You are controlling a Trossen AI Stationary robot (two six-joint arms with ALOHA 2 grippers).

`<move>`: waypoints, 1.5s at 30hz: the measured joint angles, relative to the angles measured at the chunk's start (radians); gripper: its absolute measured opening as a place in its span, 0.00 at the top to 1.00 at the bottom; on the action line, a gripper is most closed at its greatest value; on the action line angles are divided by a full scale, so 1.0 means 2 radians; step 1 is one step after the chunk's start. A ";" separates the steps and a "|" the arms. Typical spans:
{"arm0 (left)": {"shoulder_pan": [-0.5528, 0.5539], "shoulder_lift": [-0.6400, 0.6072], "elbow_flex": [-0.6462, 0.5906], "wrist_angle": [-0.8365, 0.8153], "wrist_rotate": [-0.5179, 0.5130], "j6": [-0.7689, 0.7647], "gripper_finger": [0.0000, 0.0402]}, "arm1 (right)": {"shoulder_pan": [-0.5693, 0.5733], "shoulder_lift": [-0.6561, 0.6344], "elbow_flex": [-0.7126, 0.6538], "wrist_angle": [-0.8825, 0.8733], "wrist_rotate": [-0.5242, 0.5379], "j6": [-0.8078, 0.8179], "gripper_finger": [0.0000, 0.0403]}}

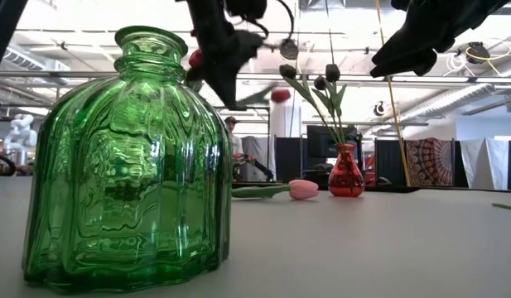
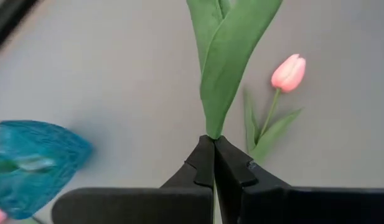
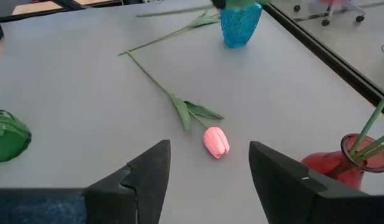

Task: Sort flowers into vase by color
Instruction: Put the orange tulip into the blue vase

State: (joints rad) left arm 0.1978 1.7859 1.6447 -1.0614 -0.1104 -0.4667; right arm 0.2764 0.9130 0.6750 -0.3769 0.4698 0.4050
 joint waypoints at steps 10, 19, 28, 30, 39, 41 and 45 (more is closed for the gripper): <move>-0.036 -0.106 0.000 0.003 -0.063 0.014 1.00 | 0.000 0.000 0.000 0.000 0.000 -0.001 0.48; -0.078 -0.219 0.000 0.017 -0.098 0.028 1.00 | 0.000 0.000 0.000 0.004 0.000 -0.001 0.48; -0.107 -0.319 0.000 0.011 -0.122 0.047 1.00 | 0.000 0.000 0.000 0.003 0.000 -0.001 0.48; -0.110 -0.338 0.000 0.010 -0.122 0.068 1.00 | 0.000 0.000 0.000 0.003 0.000 -0.001 0.48; -0.110 -0.437 0.000 -0.006 -0.105 0.181 1.00 | 0.000 0.000 0.000 0.003 0.000 -0.001 0.48; -0.110 -0.463 0.000 -0.016 -0.079 0.187 1.00 | 0.000 0.000 0.000 0.003 0.000 -0.001 0.48; -0.110 -0.515 0.000 -0.046 -0.043 0.203 1.00 | 0.000 0.000 0.000 0.003 0.000 -0.001 0.48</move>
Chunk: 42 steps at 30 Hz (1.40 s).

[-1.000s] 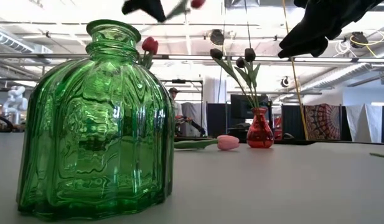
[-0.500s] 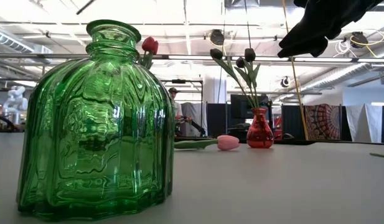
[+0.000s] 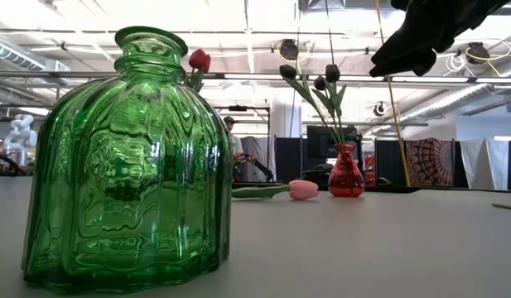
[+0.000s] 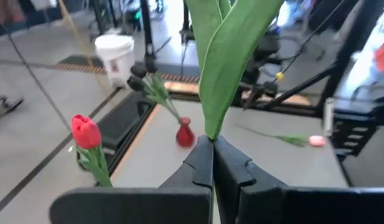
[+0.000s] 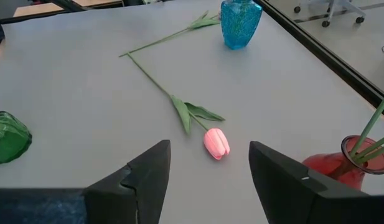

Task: Sort flowers into vase by color
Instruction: Put the orange tulip into the blue vase

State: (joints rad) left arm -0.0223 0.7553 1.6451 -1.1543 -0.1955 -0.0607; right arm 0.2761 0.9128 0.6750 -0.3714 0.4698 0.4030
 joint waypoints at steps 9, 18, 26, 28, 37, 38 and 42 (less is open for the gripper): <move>0.000 -0.100 -0.032 -0.007 0.020 0.021 1.00 | 0.000 0.000 0.000 0.000 0.000 0.000 0.48; 0.000 -0.198 -0.147 0.012 0.007 0.021 1.00 | 0.000 0.000 0.000 0.000 0.000 0.000 0.48; 0.000 -0.280 -0.307 0.164 0.001 0.020 1.00 | 0.000 0.000 0.000 0.000 0.000 0.000 0.48; 0.000 -0.289 -0.344 0.189 -0.006 0.013 1.00 | 0.000 0.000 0.000 0.000 0.000 0.000 0.48; 0.000 -0.293 -0.492 0.356 -0.063 0.008 1.00 | 0.000 0.000 0.000 0.000 0.000 0.000 0.48; 0.000 -0.293 -0.506 0.376 -0.075 0.008 1.00 | 0.000 0.000 0.000 0.000 0.000 0.000 0.48; 0.001 -0.293 -0.552 0.437 -0.143 0.008 1.00 | 0.000 0.000 0.000 0.000 0.000 0.000 0.48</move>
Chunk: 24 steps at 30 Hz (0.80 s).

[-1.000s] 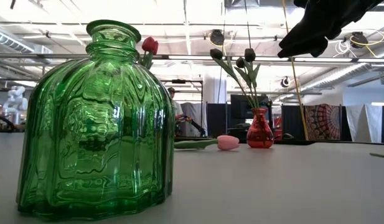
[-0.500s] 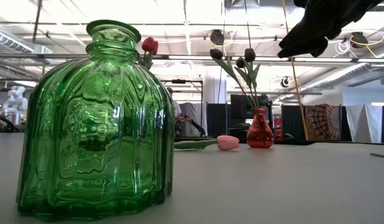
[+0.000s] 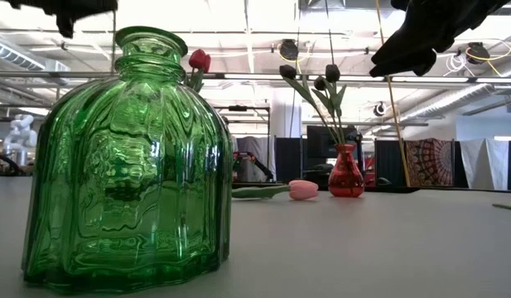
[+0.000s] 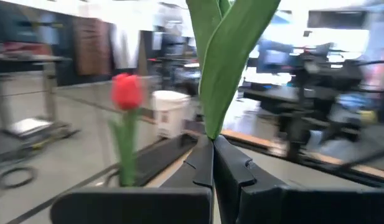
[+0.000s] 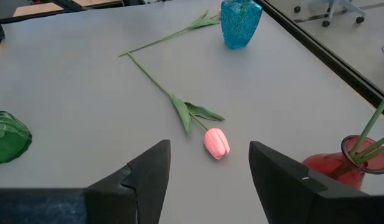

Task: Sort flowers into vase by color
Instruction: Put the orange tulip into the blue vase

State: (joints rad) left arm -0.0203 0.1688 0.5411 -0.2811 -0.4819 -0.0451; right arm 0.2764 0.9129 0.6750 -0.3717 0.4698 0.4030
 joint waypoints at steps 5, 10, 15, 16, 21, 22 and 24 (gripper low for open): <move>0.007 0.002 -0.041 0.048 -0.073 0.000 1.00 | 0.000 0.000 0.000 0.000 0.000 0.000 0.48; 0.031 0.017 -0.059 0.093 -0.093 0.000 1.00 | 0.000 0.000 0.000 0.000 0.000 0.000 0.48; 0.057 0.062 -0.060 0.132 -0.093 0.000 1.00 | 0.000 0.000 0.000 0.000 0.000 0.000 0.48; 0.061 0.074 -0.060 0.138 -0.093 0.000 1.00 | 0.000 0.000 0.000 0.000 0.000 0.000 0.48; 0.083 0.128 -0.060 0.161 -0.083 0.000 1.00 | 0.000 0.000 0.000 0.000 0.000 0.000 0.48; 0.086 0.136 -0.058 0.166 -0.076 0.000 1.00 | 0.000 0.000 0.000 0.000 0.000 0.000 0.48; 0.094 0.152 -0.053 0.188 -0.063 0.000 1.00 | 0.000 0.000 0.000 0.000 0.000 0.000 0.48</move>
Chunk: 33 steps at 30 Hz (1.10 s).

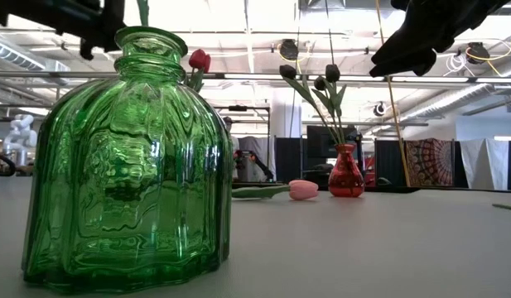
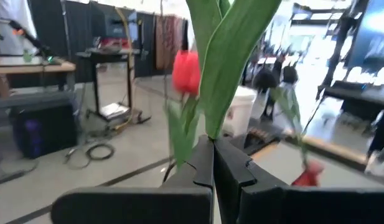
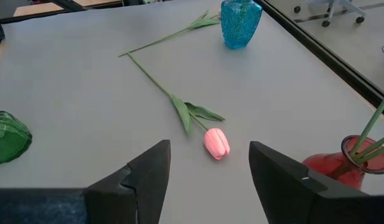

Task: Sort flowers into vase by color
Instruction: Put the orange tulip into the blue vase

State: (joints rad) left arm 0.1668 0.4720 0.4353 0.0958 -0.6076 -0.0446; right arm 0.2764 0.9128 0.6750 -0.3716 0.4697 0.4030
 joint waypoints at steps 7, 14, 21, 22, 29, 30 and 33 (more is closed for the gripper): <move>0.037 0.035 0.008 0.086 0.028 0.027 1.00 | 0.000 0.000 0.000 0.000 0.000 0.000 0.48; 0.085 0.062 0.008 0.098 0.078 0.026 1.00 | 0.000 0.000 0.000 0.000 0.000 0.000 0.48; 0.135 0.099 0.009 0.143 0.125 0.025 1.00 | 0.000 0.000 0.000 0.000 0.000 0.000 0.48; 0.140 0.103 0.009 0.147 0.132 0.025 1.00 | 0.000 0.000 0.000 0.000 0.000 0.000 0.48; 0.166 0.118 0.009 0.166 0.150 0.025 1.00 | 0.000 0.000 0.000 0.000 0.000 0.000 0.48; 0.170 0.121 0.009 0.171 0.152 0.025 1.00 | 0.000 0.000 0.000 0.000 0.000 0.000 0.48; 0.181 0.134 0.009 0.173 0.165 0.022 1.00 | 0.000 0.000 0.000 0.000 0.000 0.000 0.48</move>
State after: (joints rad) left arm 0.5292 0.7401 0.4526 0.4413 -0.2778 -0.0015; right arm 0.2764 0.9131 0.6750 -0.3715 0.4698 0.4030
